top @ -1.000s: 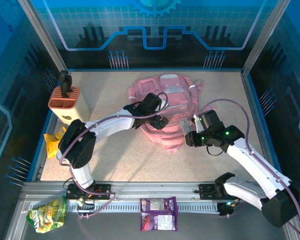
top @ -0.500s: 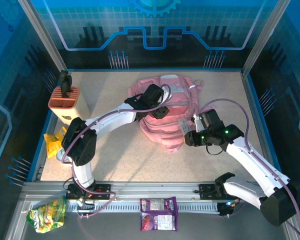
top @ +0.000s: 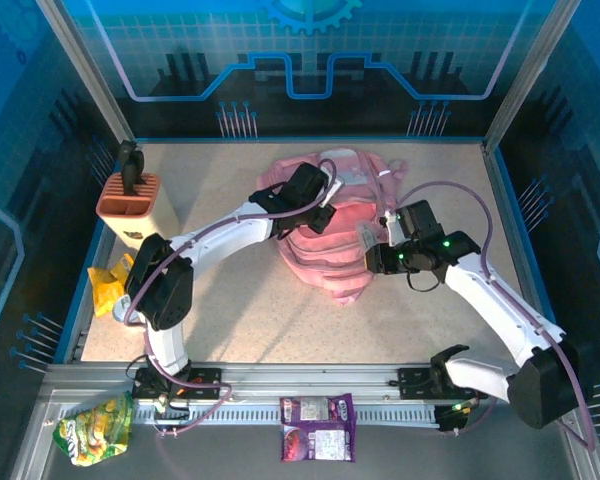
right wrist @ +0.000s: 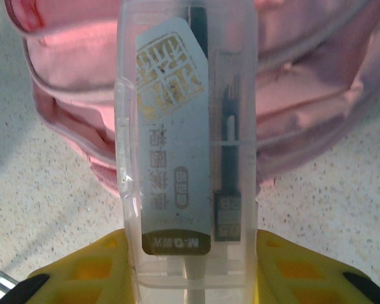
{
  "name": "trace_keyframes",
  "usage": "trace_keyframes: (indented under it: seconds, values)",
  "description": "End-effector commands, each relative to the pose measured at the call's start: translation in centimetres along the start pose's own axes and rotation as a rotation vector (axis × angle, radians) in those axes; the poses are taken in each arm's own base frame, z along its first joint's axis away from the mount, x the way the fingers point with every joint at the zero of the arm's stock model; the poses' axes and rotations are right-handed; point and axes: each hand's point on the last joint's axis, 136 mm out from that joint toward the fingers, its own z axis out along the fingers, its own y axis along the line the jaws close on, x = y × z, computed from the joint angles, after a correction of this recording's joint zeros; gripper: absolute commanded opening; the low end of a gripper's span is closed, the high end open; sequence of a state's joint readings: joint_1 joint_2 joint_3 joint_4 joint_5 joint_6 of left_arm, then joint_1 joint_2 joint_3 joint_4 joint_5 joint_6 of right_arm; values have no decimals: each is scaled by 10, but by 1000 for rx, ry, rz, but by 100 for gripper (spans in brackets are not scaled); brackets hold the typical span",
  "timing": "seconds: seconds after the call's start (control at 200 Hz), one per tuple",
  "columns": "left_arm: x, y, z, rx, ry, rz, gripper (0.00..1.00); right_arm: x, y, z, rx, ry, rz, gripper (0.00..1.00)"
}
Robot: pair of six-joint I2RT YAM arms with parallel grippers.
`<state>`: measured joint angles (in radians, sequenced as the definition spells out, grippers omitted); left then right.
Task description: Pack books, pencil case, and school supplies into a backpack
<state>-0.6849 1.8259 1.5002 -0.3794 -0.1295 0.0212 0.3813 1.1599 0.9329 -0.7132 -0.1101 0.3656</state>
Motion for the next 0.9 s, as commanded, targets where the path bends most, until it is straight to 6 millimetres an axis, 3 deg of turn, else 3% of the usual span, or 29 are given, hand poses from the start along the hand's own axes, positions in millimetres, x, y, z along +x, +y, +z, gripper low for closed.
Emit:
trace_keyframes:
  seconds: [0.0, 0.145, 0.41, 0.535, 0.63, 0.895]
  values:
    - [-28, -24, -44, 86, -109, -167, 0, -31, 2, -3, -18, -76, -6, 38]
    - [-31, -38, -54, 124, -125, -336, 0, -52, -5, 7, 1, -83, 25, 36]
    - [-38, -68, -51, 284, -174, -614, 0, -75, -3, 34, -22, -72, 88, 37]
    - [-42, -72, -49, 300, -189, -643, 0, -82, 13, 36, -87, -96, 107, 50]
    - [-40, -68, -49, 282, -195, -652, 0, -85, 37, 33, -219, -136, 108, 53]
    - [-33, -63, -51, 261, -196, -653, 0, -69, 54, 40, -380, -100, 188, 57]
